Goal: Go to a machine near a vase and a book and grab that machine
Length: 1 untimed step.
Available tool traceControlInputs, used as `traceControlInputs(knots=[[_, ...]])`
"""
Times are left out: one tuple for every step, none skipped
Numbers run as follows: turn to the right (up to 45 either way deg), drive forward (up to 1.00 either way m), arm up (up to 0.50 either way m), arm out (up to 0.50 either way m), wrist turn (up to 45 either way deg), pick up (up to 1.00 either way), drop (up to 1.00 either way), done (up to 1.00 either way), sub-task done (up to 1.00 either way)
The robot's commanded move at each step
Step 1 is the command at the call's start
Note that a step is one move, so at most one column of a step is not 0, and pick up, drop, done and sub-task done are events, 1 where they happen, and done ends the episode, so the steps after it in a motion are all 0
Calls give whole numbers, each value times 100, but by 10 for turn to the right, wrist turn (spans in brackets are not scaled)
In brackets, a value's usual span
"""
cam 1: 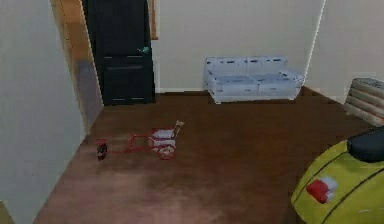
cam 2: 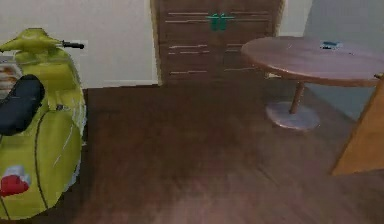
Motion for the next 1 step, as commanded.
traceControlInputs(knots=[[120, 0, 0, 0, 0, 0, 0, 0, 0]])
